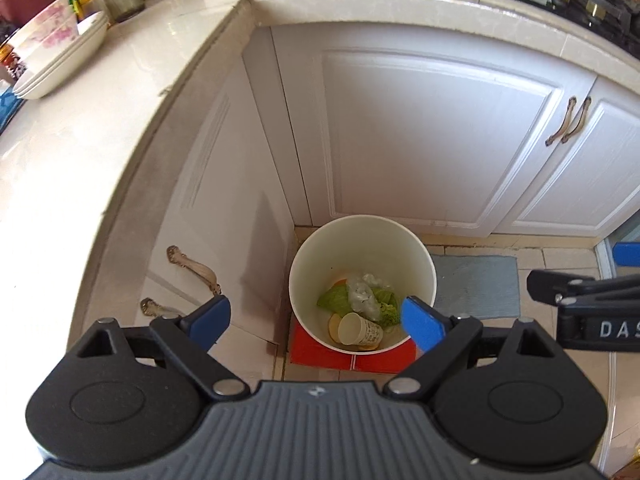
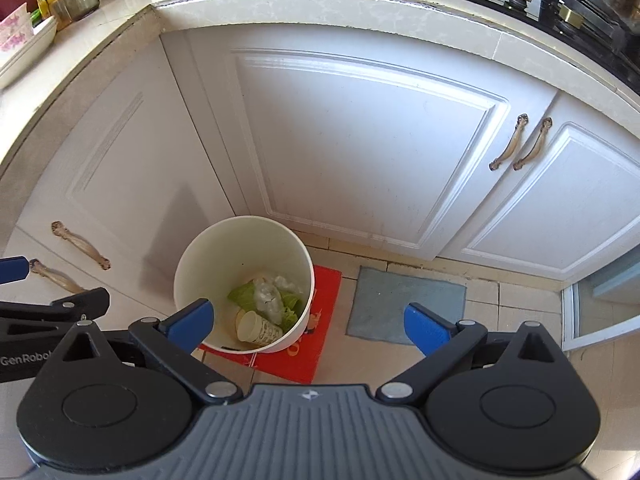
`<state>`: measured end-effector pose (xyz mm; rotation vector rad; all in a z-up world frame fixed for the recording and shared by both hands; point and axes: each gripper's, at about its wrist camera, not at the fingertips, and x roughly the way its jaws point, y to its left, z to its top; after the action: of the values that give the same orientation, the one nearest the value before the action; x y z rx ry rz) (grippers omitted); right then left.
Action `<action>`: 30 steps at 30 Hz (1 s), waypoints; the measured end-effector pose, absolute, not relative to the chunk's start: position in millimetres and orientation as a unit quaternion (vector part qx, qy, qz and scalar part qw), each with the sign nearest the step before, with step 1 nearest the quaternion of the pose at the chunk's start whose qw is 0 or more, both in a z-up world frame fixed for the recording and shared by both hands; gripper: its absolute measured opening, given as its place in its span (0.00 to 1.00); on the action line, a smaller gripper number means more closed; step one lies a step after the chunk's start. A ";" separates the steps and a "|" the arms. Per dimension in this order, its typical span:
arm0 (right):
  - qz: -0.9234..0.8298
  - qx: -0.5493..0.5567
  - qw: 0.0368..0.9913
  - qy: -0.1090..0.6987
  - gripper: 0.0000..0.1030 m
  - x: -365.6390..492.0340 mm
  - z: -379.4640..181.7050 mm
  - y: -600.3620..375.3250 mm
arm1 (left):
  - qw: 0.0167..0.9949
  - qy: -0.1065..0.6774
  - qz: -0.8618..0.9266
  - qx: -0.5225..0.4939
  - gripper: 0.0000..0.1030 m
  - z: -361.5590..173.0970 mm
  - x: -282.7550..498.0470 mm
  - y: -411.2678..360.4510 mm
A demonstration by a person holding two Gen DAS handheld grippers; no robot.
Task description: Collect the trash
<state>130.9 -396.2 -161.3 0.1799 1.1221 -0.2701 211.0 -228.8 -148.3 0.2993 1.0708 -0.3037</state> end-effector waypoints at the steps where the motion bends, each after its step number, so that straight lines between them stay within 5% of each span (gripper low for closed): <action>1: -0.128 0.087 0.836 0.527 1.00 128.1 -158.3 -393.2 | 0.840 0.504 -0.142 0.142 0.90 -144.7 208.3 -226.3; 30: -0.126 0.094 0.846 0.510 1.00 102.3 -135.8 -360.7 | 0.847 0.498 -0.132 0.130 0.92 -121.9 179.2 -198.6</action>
<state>102.3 -360.7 -135.8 0.1973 1.0764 -0.2648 179.2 -198.6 -121.9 0.2751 1.0503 -0.2773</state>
